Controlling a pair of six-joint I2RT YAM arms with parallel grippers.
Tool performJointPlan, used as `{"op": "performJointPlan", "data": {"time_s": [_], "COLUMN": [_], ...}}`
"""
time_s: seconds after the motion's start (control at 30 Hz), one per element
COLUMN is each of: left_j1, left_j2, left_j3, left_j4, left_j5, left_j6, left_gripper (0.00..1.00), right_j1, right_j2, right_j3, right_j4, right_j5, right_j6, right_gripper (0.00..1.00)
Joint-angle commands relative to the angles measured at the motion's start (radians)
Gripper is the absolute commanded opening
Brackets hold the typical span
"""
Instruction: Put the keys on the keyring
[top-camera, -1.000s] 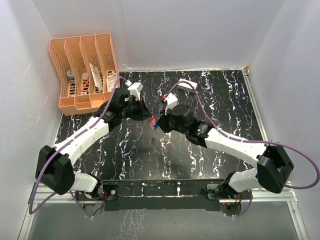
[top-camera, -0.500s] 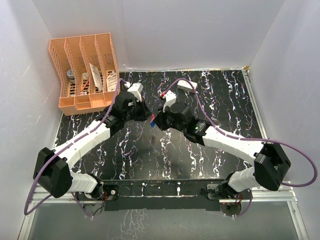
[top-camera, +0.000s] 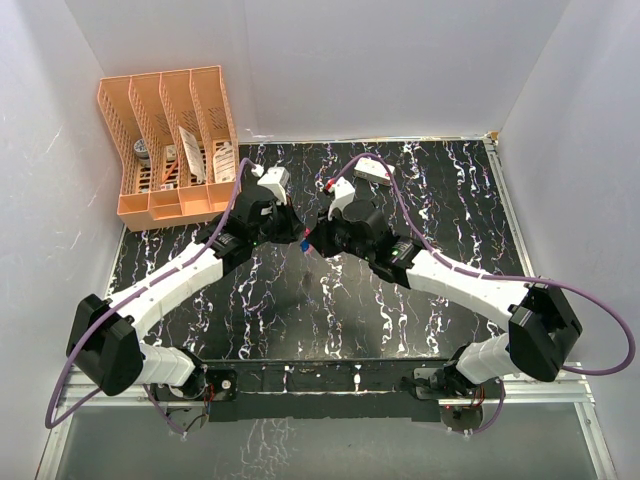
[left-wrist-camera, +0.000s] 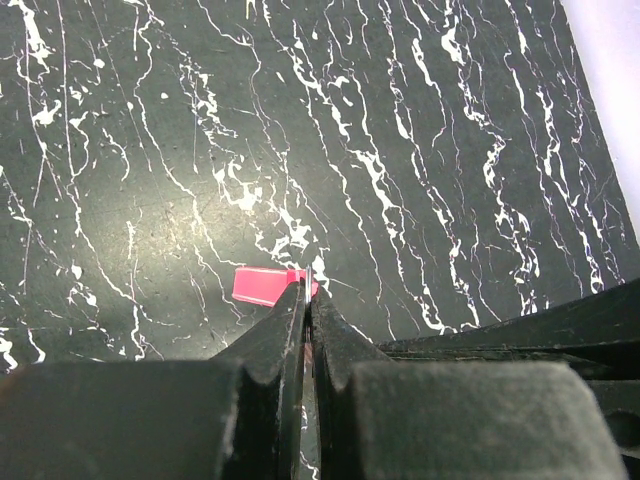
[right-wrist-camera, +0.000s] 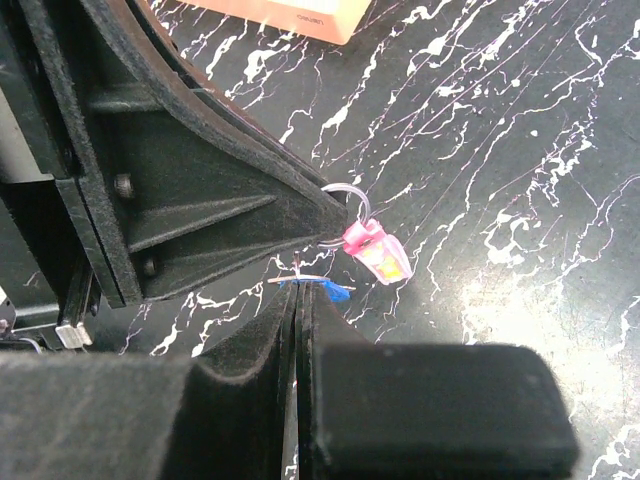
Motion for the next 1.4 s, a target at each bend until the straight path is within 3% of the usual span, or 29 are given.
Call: {"op": "performJointPlan", "data": {"time_s": [0.0,1.37], "left_j1": [-0.004,-0.025], "left_j2": [-0.053,-0.067], "left_j3": [0.0,-0.025], "left_j4": [0.018,0.026], "left_j5": [-0.016,0.011], "left_j6": [0.011,0.032], "left_gripper": [0.0,0.0], "right_j1": [-0.012,-0.044], "right_j2": [-0.004,0.008], "right_j3": [0.056,0.061], "right_j4": [0.058,0.063], "right_j5": [-0.013,-0.045], "right_j6": [0.009,0.013], "right_gripper": [0.0,0.0]}}
